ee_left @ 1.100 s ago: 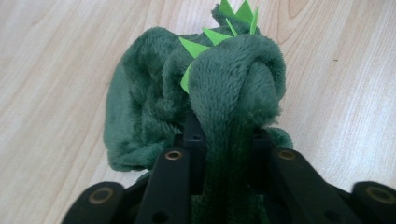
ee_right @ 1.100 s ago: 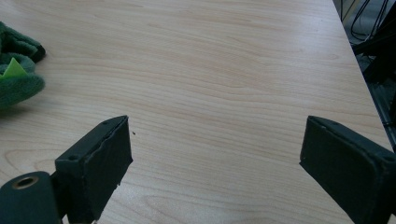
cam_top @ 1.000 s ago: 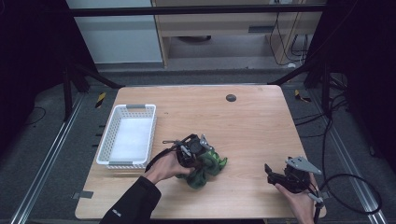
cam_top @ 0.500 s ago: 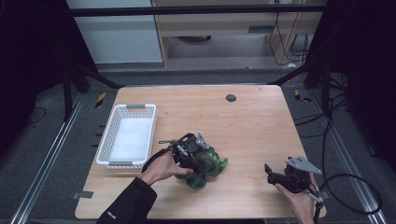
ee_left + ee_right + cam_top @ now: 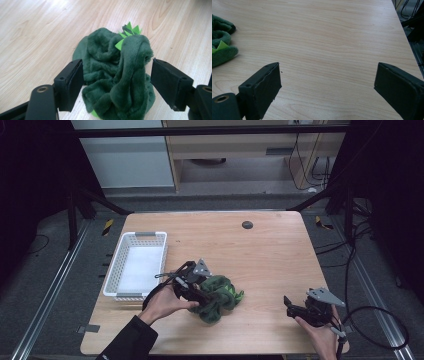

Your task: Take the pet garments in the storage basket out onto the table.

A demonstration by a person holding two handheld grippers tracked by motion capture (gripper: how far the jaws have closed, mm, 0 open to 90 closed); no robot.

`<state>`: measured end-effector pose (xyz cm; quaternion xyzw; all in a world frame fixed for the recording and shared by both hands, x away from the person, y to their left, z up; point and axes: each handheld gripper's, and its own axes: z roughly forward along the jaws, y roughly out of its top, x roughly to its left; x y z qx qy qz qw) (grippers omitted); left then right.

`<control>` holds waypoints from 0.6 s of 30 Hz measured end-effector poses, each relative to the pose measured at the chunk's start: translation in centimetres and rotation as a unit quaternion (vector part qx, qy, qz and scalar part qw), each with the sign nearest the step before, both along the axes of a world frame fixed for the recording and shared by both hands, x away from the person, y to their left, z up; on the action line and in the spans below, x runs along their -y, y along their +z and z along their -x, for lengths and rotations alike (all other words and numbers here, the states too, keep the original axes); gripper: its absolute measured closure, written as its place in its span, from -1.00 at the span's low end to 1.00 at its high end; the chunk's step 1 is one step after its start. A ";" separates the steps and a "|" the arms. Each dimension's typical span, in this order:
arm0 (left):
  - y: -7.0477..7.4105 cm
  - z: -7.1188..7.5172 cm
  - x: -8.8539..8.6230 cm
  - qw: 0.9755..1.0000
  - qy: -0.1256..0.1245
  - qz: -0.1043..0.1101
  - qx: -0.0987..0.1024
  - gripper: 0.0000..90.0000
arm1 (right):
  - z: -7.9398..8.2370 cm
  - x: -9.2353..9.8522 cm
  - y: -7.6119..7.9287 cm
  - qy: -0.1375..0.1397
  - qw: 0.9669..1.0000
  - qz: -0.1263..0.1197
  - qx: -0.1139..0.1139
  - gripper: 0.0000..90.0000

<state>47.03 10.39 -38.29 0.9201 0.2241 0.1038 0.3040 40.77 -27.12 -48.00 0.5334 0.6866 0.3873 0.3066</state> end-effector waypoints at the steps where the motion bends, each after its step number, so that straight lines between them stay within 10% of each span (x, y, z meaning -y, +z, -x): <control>1: 0.1 0.1 -0.3 1.000 0.005 0.004 0.002 -0.44 | 0.0 0.0 0.0 0.000 1.000 -0.001 0.001 -0.85; 9: 0.1 1.1 -2.6 0.997 0.055 0.051 0.022 -0.44 | 0.0 -0.1 0.1 -0.002 1.000 -0.005 0.000 -0.85; 18: -1.0 2.6 -5.7 0.986 0.128 0.095 0.057 -0.33 | 0.1 -0.1 0.1 -0.003 1.000 -0.005 0.000 -0.85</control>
